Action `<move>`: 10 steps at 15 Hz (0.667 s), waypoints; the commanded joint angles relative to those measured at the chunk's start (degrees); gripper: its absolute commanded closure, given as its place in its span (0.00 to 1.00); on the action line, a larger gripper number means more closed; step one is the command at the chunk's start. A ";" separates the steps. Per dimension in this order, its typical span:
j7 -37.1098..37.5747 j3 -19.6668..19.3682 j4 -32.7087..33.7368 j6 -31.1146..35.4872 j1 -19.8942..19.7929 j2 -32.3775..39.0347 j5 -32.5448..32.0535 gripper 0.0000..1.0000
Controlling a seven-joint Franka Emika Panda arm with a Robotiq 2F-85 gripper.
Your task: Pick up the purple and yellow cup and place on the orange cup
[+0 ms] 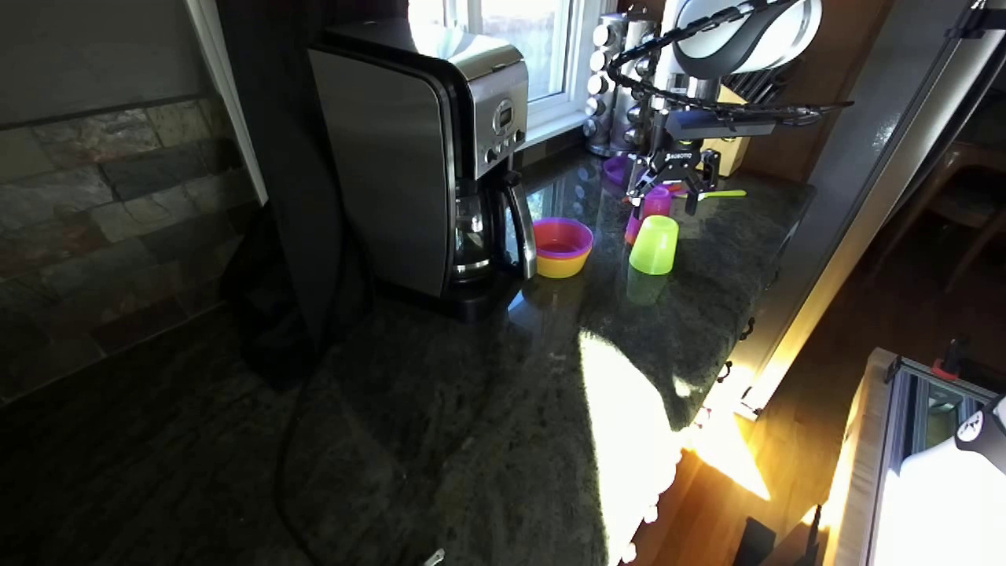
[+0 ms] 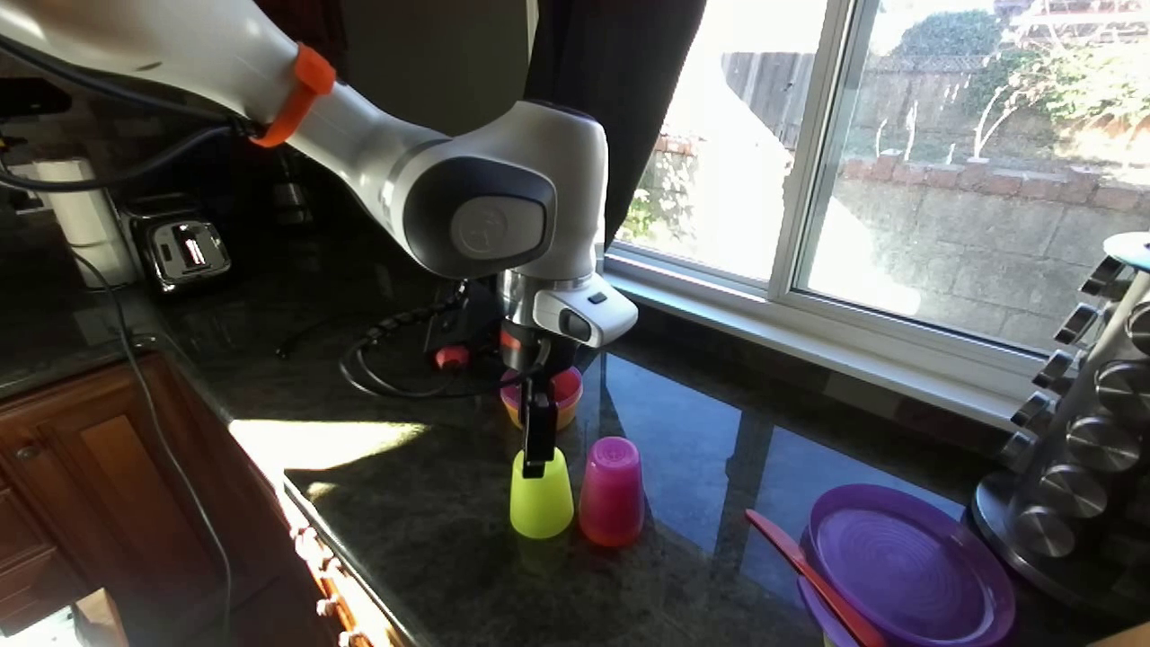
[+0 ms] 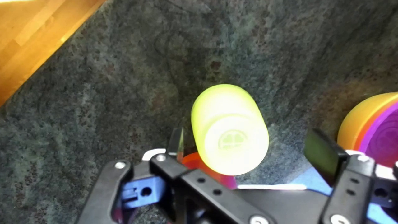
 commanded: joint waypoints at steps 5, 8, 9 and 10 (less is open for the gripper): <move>0.94 -0.04 -1.47 5.02 0.28 2.13 1.55 0.08; 1.37 -0.13 -1.36 4.74 0.31 2.82 1.35 0.42; 1.41 -0.14 -1.34 4.70 0.33 2.96 1.37 0.50; 1.45 -0.16 -1.31 4.60 0.33 2.97 1.39 0.58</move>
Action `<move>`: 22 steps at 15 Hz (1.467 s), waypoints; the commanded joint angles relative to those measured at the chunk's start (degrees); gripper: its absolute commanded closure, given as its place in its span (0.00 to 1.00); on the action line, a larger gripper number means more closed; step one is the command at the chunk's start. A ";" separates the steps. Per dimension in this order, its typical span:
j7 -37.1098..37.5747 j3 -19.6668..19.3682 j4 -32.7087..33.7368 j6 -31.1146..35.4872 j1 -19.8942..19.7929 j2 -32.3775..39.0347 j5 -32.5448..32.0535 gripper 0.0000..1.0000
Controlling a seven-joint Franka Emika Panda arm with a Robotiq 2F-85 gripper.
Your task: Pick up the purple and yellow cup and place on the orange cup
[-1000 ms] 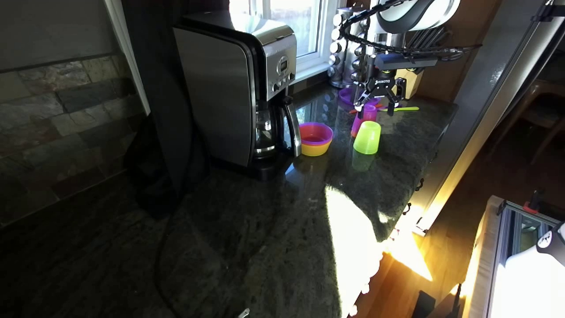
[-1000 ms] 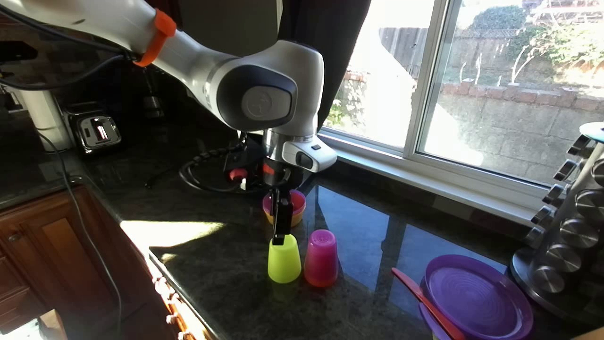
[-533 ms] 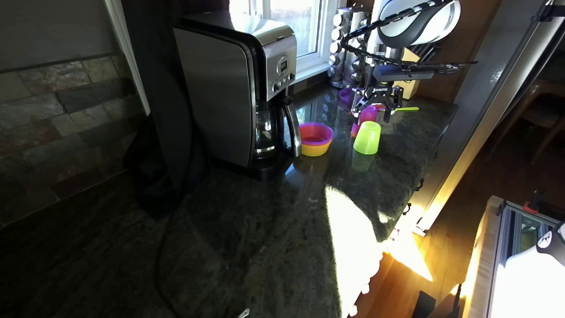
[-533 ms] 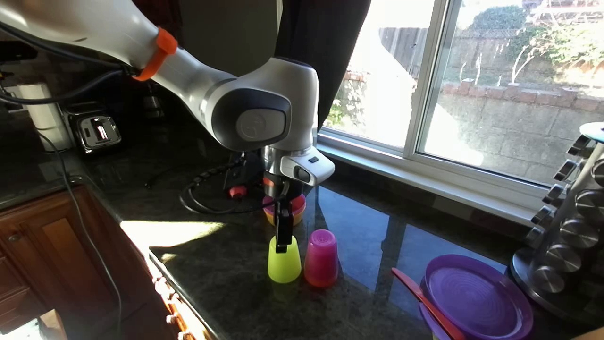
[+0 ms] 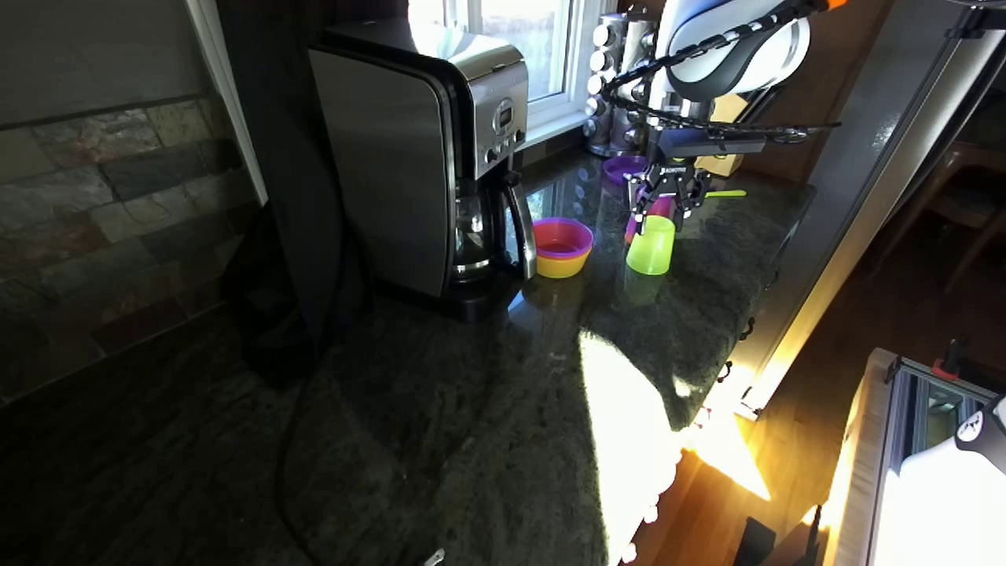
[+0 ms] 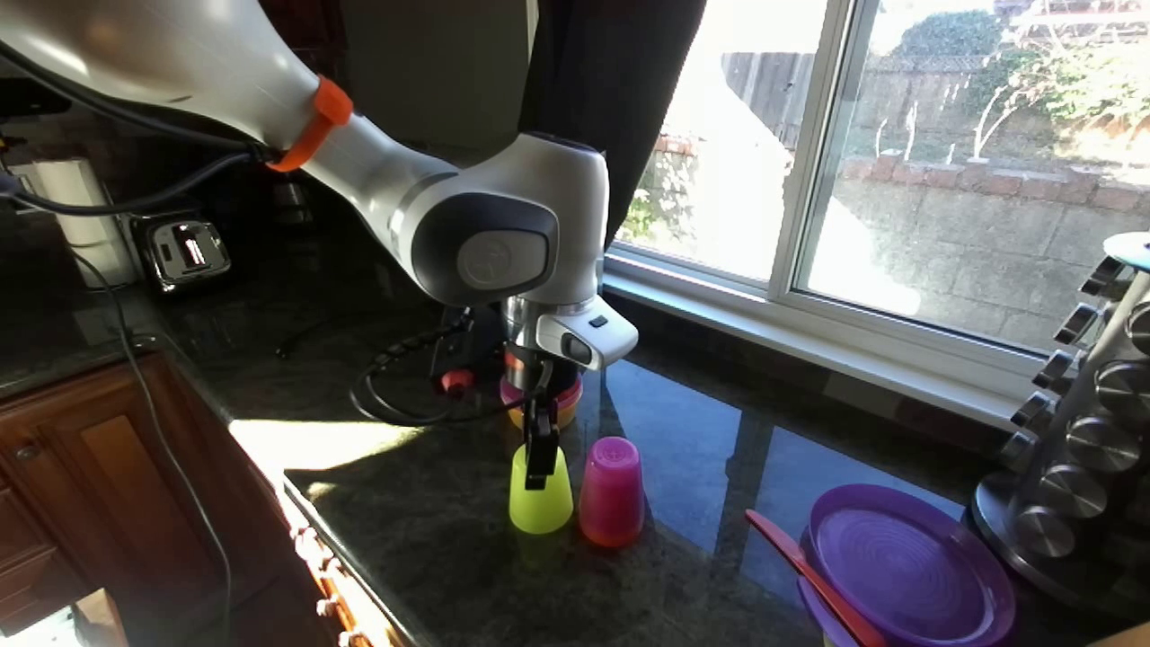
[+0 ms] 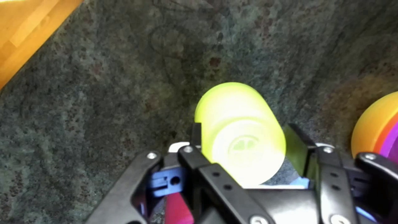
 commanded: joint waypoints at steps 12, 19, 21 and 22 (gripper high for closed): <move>-3.52 -1.88 0.08 -9.56 -2.53 -16.74 3.91 0.60; -5.65 -3.66 6.58 -11.59 -5.07 -13.76 3.72 0.60; -6.57 -4.14 8.65 -12.41 -5.22 -11.30 4.05 0.60; -6.79 -4.23 9.64 -12.75 -5.22 -9.97 4.02 0.60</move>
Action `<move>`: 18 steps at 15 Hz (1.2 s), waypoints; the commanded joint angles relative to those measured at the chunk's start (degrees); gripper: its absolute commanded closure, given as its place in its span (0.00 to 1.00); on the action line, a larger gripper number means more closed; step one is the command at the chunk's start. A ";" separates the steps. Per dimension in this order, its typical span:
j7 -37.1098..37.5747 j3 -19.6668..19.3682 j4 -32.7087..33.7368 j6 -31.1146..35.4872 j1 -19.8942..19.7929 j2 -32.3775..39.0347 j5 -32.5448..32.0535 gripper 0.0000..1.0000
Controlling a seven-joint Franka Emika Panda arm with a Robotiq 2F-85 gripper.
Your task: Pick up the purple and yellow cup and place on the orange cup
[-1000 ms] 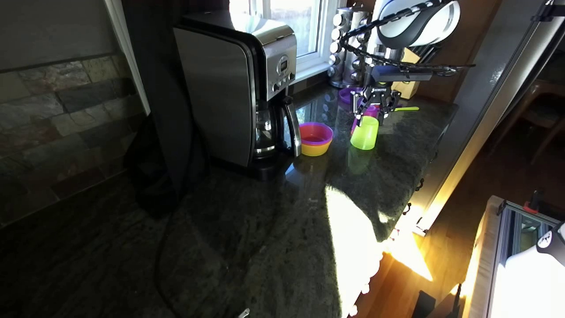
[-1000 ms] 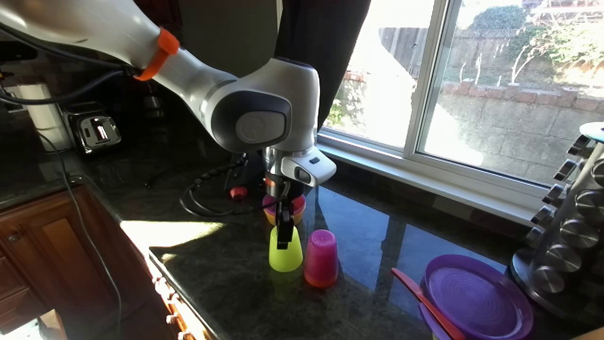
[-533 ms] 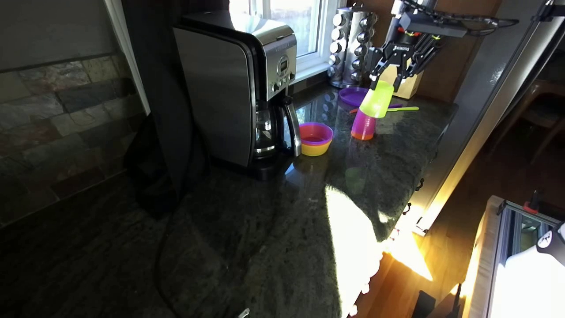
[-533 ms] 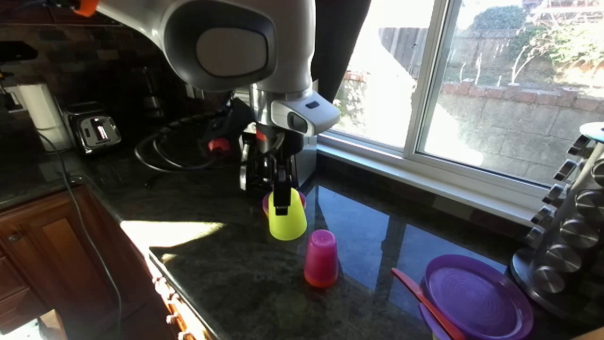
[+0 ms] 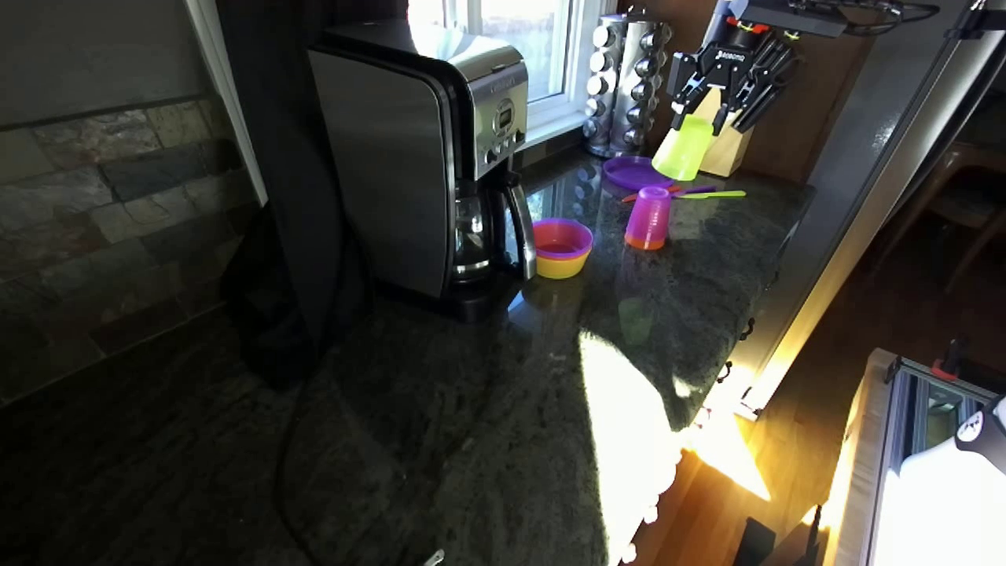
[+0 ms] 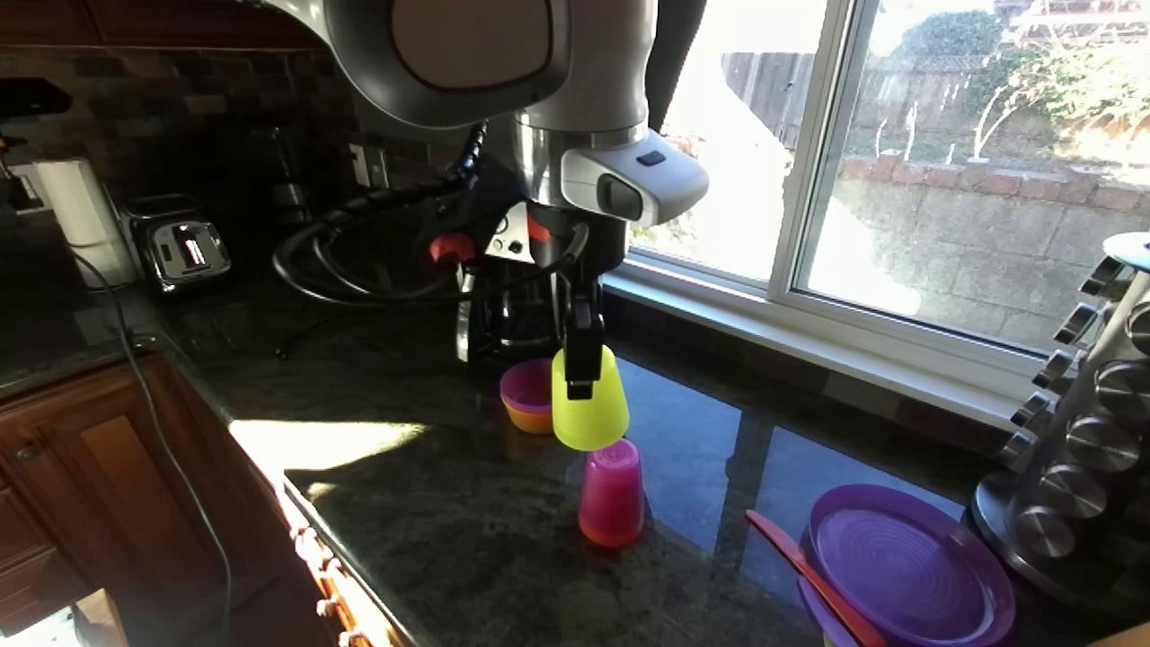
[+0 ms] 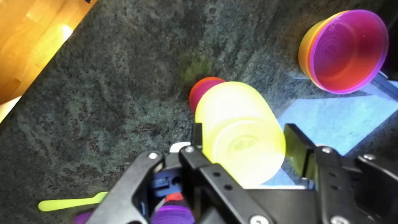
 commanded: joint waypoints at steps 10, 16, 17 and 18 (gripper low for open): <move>-3.95 -0.89 10.91 -6.35 0.18 13.93 2.06 0.60; -3.96 -0.80 12.84 -6.50 0.25 15.88 2.54 0.04; -3.75 -0.78 12.75 -6.25 0.30 15.70 2.34 0.00; -3.81 -0.74 12.56 -6.14 0.37 15.29 2.21 0.00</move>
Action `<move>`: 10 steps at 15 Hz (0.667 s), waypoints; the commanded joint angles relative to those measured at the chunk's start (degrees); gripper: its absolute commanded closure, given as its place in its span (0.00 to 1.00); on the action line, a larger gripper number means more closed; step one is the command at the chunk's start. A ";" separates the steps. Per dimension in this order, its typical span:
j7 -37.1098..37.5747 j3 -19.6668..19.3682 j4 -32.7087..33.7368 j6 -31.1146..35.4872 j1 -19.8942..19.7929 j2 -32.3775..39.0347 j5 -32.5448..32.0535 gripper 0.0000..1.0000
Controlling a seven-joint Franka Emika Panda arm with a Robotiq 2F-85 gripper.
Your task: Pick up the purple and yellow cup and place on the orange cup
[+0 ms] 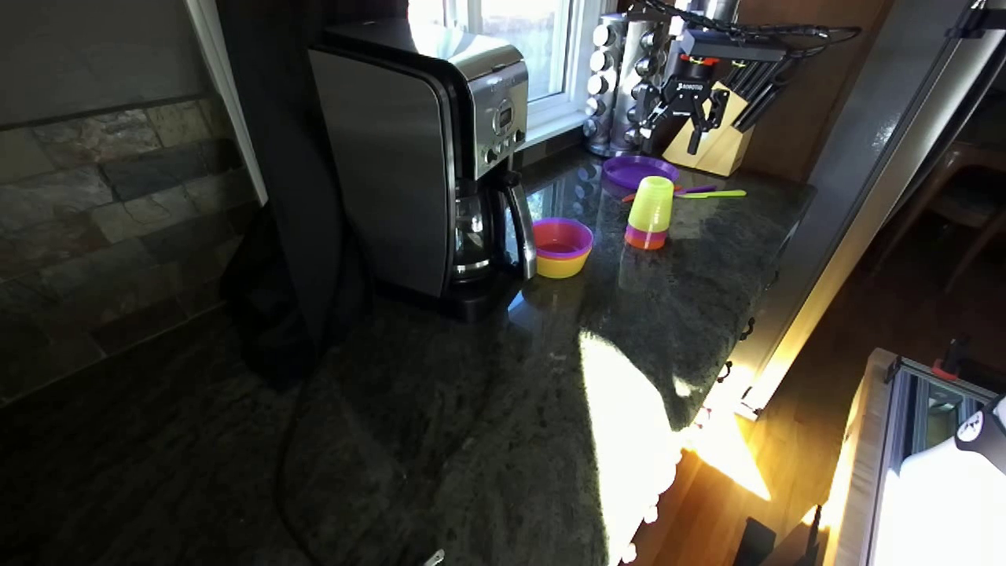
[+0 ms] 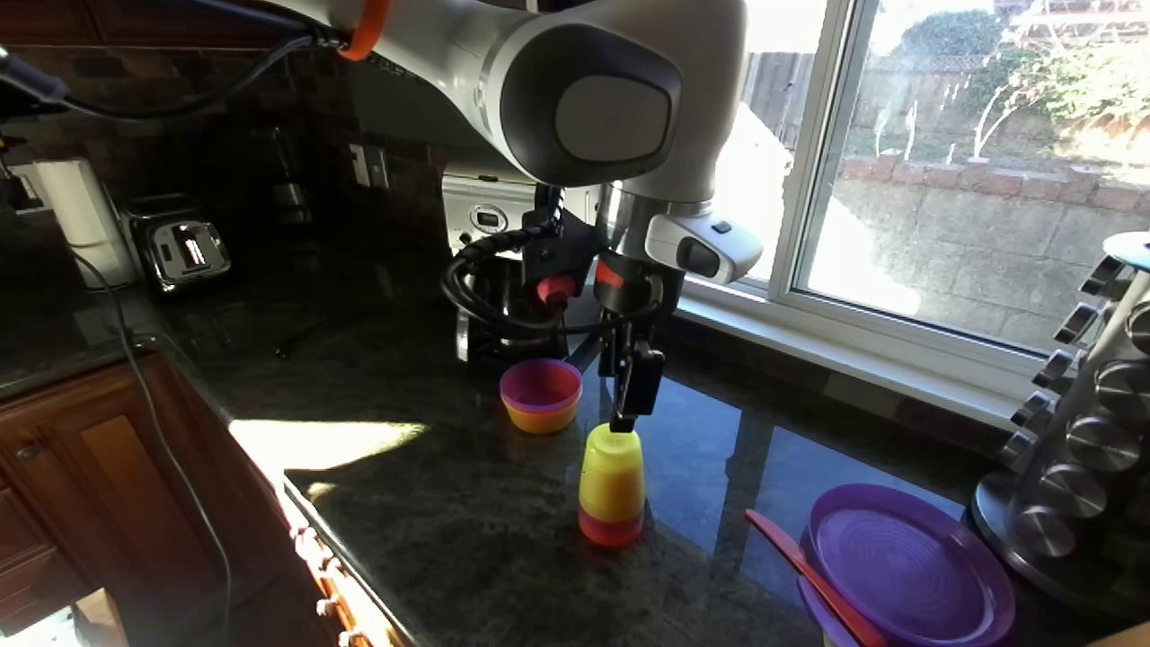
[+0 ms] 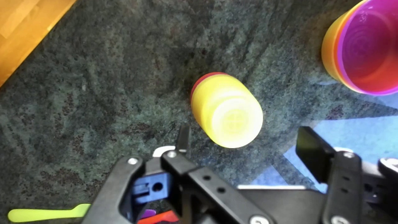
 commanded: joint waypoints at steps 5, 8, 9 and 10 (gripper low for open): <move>-2.21 -0.14 -0.15 -1.73 0.71 -2.83 0.04 0.00; -6.67 0.01 -2.69 0.76 0.84 -6.60 -2.30 0.00; -8.72 0.02 -3.45 1.38 0.81 -7.89 -2.86 0.00; -11.09 0.01 -4.54 2.14 0.78 -9.64 -3.29 0.00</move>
